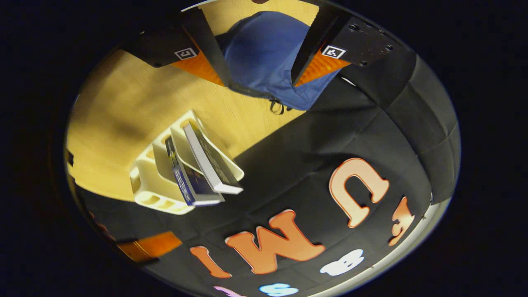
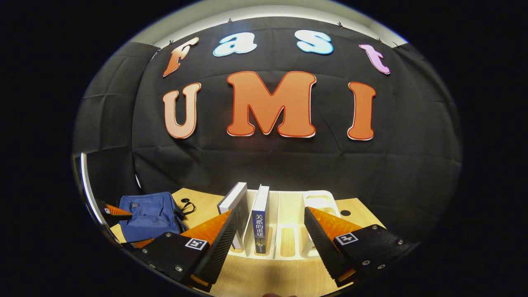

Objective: Open the schoolbag, grab two books from the bookshelf and put them into the schoolbag.

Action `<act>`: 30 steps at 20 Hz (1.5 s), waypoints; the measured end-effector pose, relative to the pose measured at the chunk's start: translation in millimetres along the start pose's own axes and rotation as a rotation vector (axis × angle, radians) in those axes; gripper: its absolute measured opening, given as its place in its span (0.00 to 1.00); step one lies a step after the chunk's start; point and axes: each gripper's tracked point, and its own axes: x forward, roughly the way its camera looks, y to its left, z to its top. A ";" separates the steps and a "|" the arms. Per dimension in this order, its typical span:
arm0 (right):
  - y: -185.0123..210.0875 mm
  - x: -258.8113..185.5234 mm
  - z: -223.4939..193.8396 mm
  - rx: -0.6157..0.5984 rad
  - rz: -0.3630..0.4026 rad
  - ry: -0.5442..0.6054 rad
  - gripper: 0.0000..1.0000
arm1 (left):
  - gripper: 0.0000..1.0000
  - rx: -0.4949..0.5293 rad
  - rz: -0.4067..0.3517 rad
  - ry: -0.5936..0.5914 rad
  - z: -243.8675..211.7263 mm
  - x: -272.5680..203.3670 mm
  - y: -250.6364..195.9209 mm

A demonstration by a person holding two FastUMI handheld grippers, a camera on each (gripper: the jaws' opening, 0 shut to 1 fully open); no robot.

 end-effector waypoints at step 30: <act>-9.5 22.8 -26.1 0.014 -0.007 0.087 0.96 | 0.02 0.056 -0.022 0.363 -81.8 47.2 7.4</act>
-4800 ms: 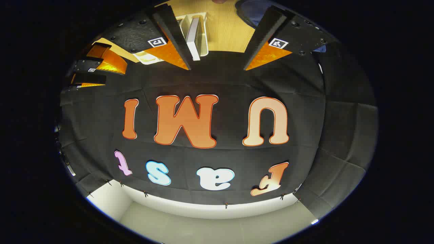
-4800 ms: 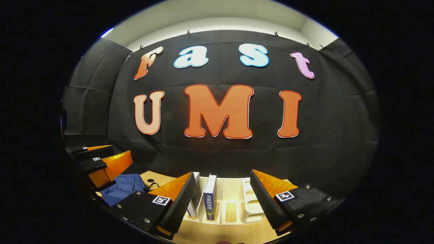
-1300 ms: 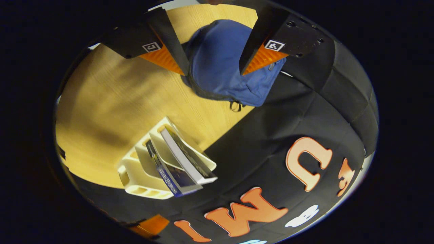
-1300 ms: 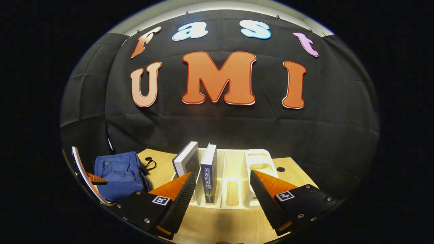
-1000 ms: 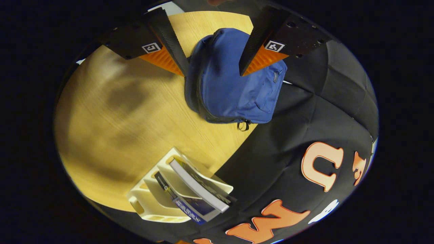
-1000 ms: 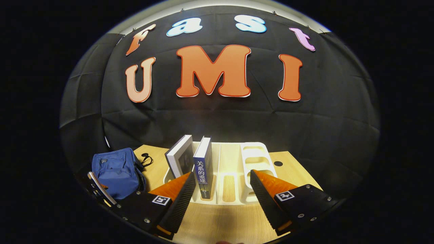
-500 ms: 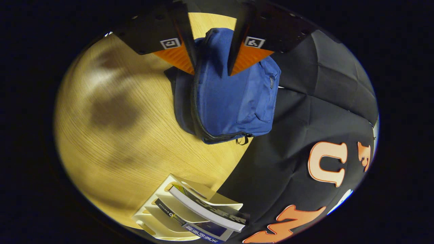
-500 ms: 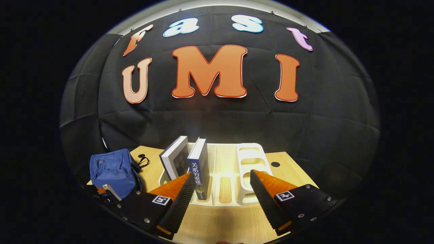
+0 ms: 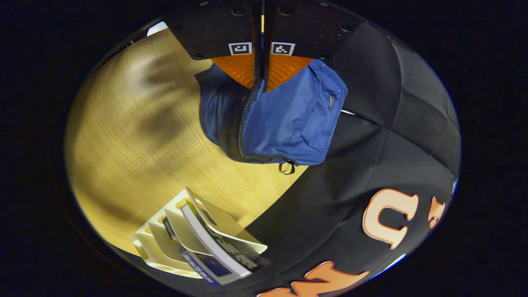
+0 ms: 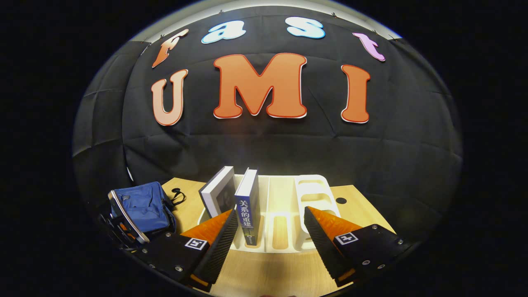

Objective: Open the schoolbag, grab two books from the bookshelf and put them into the schoolbag.

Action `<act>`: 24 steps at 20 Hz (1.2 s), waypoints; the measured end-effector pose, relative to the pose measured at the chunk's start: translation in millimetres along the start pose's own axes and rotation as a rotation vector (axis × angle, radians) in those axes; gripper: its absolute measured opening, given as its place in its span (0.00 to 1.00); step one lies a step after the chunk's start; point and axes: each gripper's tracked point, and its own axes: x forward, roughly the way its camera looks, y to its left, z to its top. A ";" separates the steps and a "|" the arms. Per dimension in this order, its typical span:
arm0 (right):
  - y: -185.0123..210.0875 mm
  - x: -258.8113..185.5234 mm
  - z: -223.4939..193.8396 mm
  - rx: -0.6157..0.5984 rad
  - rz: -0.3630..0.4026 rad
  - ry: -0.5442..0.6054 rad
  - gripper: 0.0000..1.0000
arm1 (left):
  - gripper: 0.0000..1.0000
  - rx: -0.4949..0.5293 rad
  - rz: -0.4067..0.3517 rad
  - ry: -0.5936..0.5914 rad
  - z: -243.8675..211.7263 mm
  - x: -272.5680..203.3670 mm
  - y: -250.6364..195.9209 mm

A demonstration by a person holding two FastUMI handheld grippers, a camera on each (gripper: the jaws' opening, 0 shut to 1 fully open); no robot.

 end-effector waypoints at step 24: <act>133.6 176.5 7.3 -0.122 0.039 0.424 0.97 | 0.01 -0.543 -0.281 -0.160 72.6 -25.5 175.9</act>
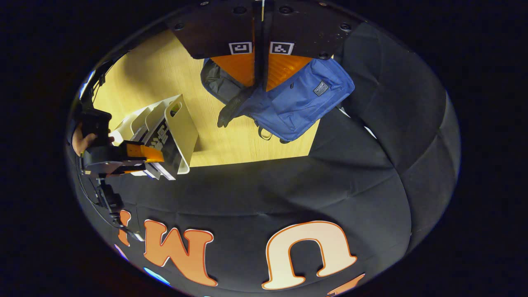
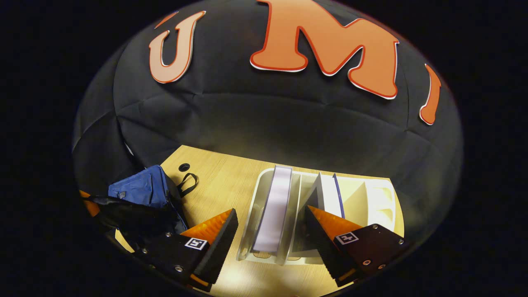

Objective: Open the schoolbag, grab two books from the bookshelf and put them into the schoolbag.

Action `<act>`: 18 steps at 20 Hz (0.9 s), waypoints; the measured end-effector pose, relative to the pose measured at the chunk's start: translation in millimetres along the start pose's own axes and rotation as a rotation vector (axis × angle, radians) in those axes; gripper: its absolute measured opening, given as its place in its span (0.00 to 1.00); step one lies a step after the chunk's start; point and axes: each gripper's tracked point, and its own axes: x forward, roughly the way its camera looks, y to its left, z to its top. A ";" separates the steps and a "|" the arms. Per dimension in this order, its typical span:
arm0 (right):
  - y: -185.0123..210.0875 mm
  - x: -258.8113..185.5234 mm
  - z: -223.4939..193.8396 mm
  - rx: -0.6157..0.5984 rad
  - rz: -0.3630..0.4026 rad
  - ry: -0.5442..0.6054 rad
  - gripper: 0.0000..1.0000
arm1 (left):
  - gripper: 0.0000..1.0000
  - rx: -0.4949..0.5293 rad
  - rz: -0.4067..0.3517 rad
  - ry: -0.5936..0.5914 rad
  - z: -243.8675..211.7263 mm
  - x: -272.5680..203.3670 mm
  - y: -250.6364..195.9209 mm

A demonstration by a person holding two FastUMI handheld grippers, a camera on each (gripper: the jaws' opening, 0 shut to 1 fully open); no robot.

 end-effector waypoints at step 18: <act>-13.6 47.2 -42.6 0.128 -0.052 0.486 0.38 | 0.01 -0.030 -0.074 -0.031 5.3 12.1 19.5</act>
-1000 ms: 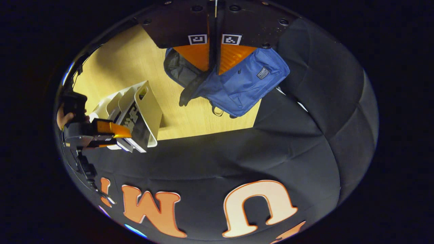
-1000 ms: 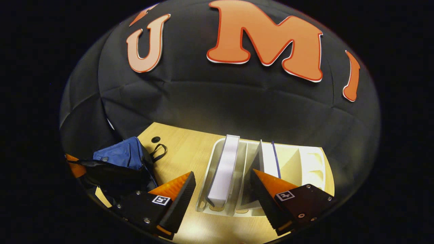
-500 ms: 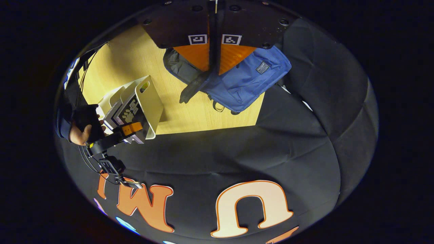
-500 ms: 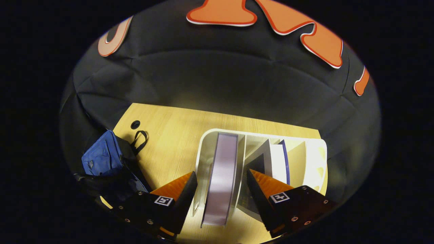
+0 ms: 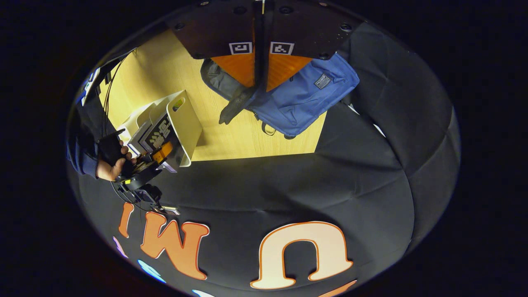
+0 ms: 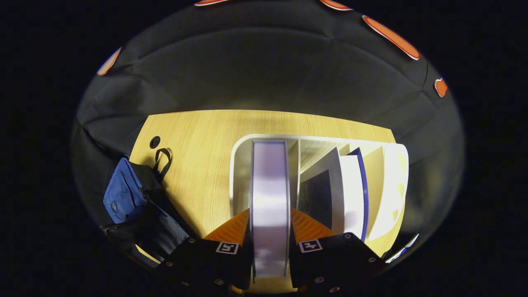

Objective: Open the schoolbag, grab two books from the bookshelf and put them into the schoolbag.

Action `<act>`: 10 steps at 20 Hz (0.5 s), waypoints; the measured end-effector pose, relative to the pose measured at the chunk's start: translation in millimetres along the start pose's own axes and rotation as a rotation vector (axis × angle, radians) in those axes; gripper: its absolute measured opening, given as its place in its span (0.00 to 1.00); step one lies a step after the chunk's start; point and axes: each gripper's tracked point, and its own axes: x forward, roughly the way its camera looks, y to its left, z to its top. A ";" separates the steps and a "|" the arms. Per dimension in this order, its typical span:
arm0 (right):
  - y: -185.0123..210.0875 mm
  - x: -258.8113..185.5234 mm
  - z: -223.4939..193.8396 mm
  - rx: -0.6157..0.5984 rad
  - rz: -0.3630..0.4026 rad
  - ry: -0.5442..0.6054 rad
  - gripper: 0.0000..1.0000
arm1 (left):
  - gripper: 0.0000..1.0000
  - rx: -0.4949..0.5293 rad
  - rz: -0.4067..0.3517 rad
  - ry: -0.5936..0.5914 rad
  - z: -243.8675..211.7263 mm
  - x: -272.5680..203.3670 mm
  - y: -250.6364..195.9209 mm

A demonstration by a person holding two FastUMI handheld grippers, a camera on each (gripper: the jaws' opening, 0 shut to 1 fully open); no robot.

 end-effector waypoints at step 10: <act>-25.2 -71.2 5.6 0.073 0.121 -0.119 0.32 | 0.02 0.005 -0.022 -0.008 -1.7 -1.5 -2.3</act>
